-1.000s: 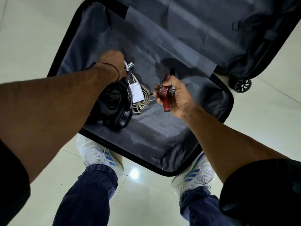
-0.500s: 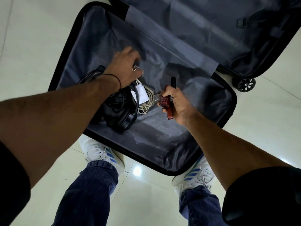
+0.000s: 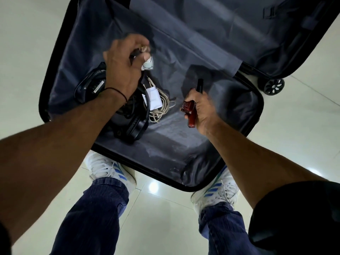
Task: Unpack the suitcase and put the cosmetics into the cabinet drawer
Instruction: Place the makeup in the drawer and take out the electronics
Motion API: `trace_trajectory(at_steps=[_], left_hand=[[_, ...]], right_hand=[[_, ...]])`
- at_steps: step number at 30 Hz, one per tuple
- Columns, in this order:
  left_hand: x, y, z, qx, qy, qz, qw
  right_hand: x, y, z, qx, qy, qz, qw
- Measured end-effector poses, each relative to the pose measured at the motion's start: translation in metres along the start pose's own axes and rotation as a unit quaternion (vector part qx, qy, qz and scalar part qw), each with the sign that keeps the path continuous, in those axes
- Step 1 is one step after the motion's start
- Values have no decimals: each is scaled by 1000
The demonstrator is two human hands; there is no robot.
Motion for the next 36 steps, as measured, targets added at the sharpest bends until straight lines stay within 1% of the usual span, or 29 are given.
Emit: trace_trajectory(at_steps=[1,3,5,7,8,9,10,14,16,17,19,20,21,23,24,26,28,29,32,34,36], left_hand=[[-2,3,-2,-9,21,64,998],[0,11,-6,-33,38,144,988],[1,13,-7,-90,63,217,970],[-4,5,2,-194,129,299,925],[-11,0,10,-245,168,316,901],[-18,-8,20,-286,193,304,888],[-26,-14,30,-314,201,268,888],[-60,-41,79,-363,169,65,914],[-74,-38,94,-347,151,-51,924],[-81,-33,98,-332,158,-100,925],[-95,-29,105,-330,179,-150,915],[-96,-34,107,-349,169,-164,907],[-93,-45,111,-377,133,-175,900],[-84,-60,115,-414,20,-194,889],[-79,-64,117,-416,-32,-202,886],[-75,-62,116,-400,-99,-227,883],[-74,-57,114,-374,-131,-232,888],[-73,-54,113,-357,-139,-222,896],[-62,-38,114,-309,-153,-145,927],[-44,-20,118,-284,-168,-92,939],[-20,0,121,-253,-170,-49,951]], right_hand=[[-1,2,2,3,5,3,1000],[-3,5,7,9,10,12,1000],[-3,8,11,10,11,17,1000],[0,8,18,10,10,30,999],[3,8,22,7,5,39,999],[7,7,26,3,-3,50,999],[11,6,29,-2,-12,64,998],[44,-4,41,-43,-23,151,987],[64,-8,42,-75,-6,184,980],[74,-11,41,-94,6,199,975],[92,-14,37,-140,32,243,959],[98,-14,34,-162,47,273,947],[105,-12,32,-181,62,306,933],[114,-10,31,-202,87,375,901],[117,-8,33,-204,91,394,892],[115,-7,35,-206,97,397,889],[103,-8,38,-207,110,370,899],[94,-8,39,-207,122,351,905],[60,-12,45,-184,166,304,920],[36,-14,49,-174,197,292,920],[16,-15,54,-175,229,304,908]])
Point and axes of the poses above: each hand's wrist, its own z-axis away from the middle knuckle, its own x-axis out of the palm, y = z × x, the point moved 7 cm from there along -z, towards the middle knuckle, and after that the axes turned 13 degrees about x, right-handed, at the moved point
